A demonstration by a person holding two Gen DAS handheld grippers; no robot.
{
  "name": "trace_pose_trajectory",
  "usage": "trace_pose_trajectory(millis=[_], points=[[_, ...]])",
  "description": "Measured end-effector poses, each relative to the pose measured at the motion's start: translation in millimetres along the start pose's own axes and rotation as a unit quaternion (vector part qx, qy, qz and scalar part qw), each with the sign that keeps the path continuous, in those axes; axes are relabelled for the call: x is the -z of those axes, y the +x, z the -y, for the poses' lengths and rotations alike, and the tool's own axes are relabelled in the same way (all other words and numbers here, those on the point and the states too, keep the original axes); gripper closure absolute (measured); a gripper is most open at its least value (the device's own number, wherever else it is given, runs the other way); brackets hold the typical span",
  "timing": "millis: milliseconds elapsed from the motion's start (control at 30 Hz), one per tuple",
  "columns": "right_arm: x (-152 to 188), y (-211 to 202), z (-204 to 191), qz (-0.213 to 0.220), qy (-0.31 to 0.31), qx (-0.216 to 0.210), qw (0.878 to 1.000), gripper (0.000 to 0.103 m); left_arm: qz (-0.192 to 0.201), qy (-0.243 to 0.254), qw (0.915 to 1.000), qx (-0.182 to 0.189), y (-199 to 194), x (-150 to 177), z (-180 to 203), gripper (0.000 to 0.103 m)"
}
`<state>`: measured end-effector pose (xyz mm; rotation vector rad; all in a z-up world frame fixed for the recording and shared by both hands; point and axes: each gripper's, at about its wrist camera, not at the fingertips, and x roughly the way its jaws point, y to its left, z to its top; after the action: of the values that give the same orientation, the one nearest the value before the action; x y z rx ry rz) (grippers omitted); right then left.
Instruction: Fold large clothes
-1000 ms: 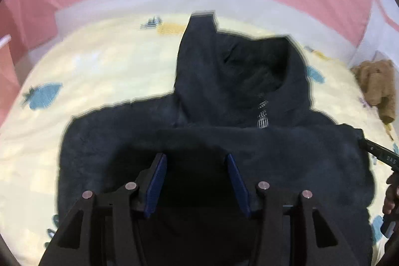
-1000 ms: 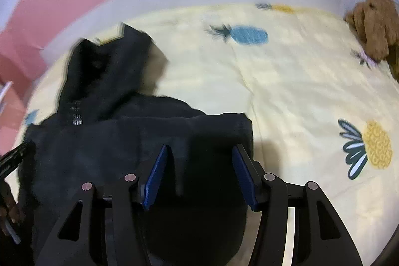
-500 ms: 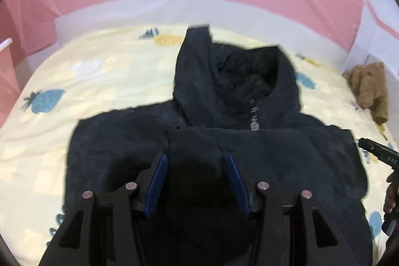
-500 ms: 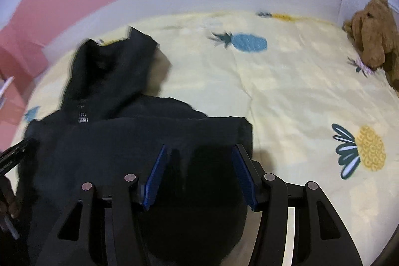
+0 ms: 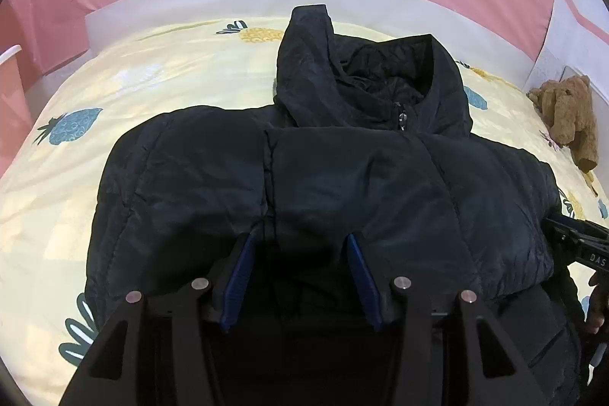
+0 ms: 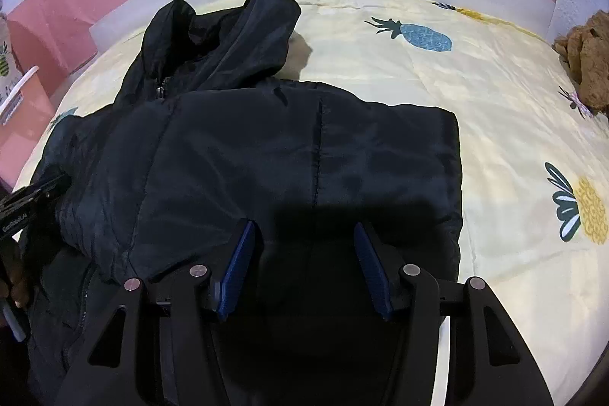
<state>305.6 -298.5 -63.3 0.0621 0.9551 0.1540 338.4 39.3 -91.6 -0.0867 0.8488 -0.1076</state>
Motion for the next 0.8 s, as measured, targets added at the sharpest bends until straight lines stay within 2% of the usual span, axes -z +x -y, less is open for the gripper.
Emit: trace_pose_trajectory(millis=[200,400,567,800], points=[[6,-57,-3,0.045,0.019,-0.003,0.999,0.048,0.007,-0.005,1.0000,-0.001,-48,9,9,0.052],[34,-123,-20,0.090,0.022,-0.008,0.996,0.048,0.032,0.000,0.9994,0.009,-117,35,25,0.052],[66,-160,-34,0.109,0.021,-0.016,0.994,0.048,0.047,0.000,0.9987,0.016,-164,66,36,0.052],[106,-190,-55,0.116,0.011,-0.021,0.993,0.048,0.055,-0.006,0.9982,0.021,-207,106,45,0.052]])
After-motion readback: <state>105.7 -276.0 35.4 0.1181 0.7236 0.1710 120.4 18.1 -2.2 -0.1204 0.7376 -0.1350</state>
